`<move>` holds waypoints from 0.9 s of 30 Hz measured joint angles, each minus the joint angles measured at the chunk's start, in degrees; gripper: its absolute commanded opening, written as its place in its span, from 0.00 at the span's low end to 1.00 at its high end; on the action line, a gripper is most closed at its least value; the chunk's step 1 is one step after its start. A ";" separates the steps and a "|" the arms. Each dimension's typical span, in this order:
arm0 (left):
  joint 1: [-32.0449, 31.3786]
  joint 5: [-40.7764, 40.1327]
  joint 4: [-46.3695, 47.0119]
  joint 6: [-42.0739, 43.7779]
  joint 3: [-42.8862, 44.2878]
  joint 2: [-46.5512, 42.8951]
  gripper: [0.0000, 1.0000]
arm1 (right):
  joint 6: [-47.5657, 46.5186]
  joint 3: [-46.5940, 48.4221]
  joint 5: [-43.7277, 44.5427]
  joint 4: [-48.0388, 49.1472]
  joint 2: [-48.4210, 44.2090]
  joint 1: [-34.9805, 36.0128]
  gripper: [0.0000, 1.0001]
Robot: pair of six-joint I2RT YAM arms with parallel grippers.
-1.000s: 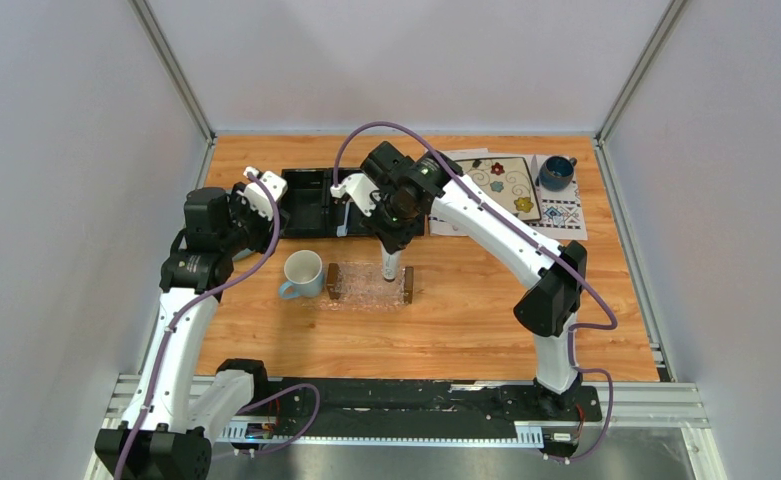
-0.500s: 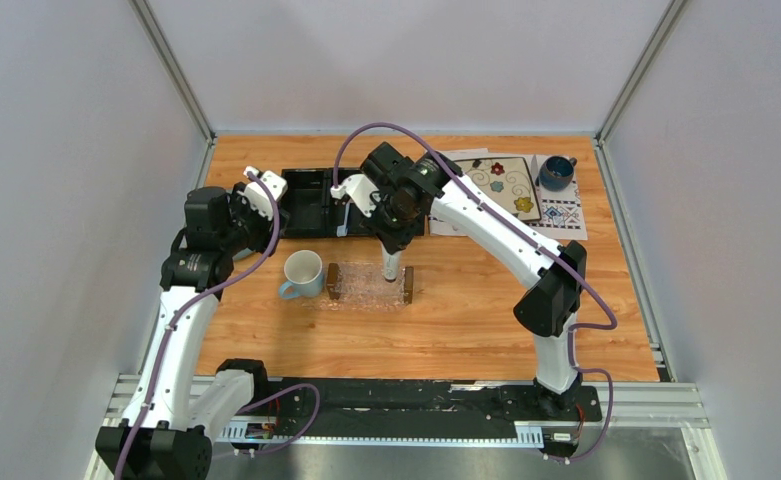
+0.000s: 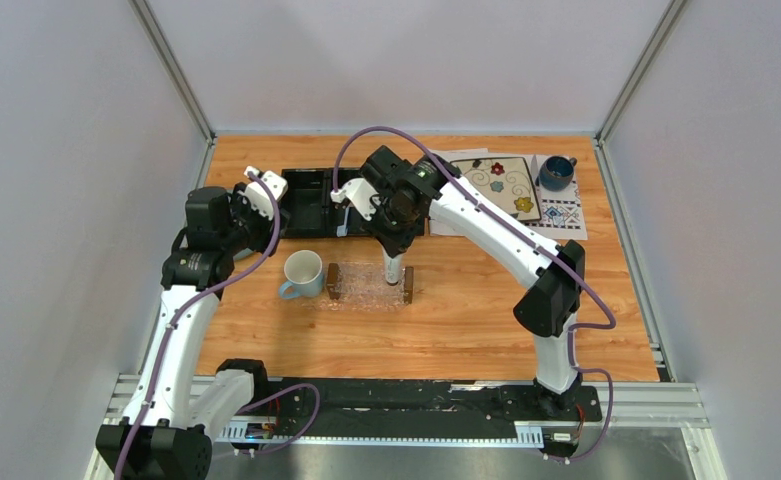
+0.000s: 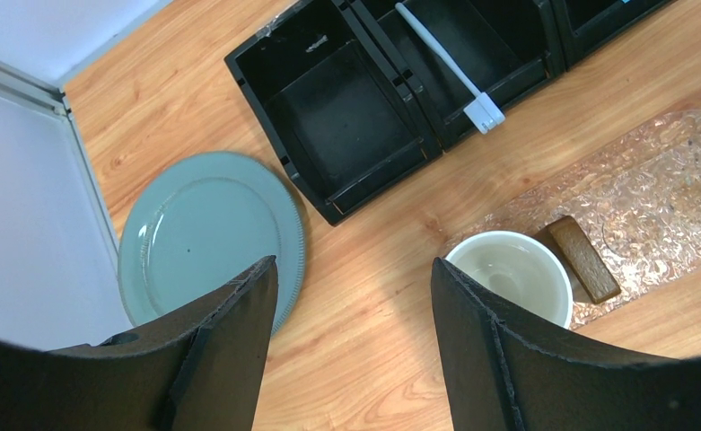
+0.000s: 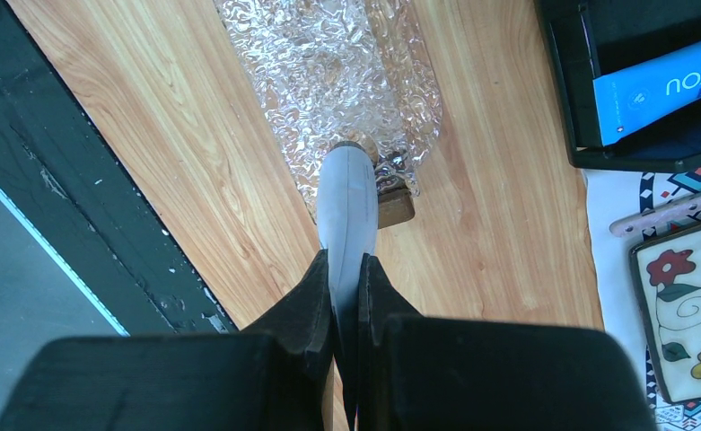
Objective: Prepare toiletry sets of a toothbrush and toothpaste on the tray
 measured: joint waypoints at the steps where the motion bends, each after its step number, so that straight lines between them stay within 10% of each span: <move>1: 0.00 0.04 0.17 0.00 -0.15 0.00 0.71 | 0.00 0.00 0.02 0.00 0.00 0.07 0.00; 27: 0.13 1.03 0.17 0.02 -0.96 0.07 0.71 | 0.00 0.00 1.92 0.07 0.31 0.92 0.00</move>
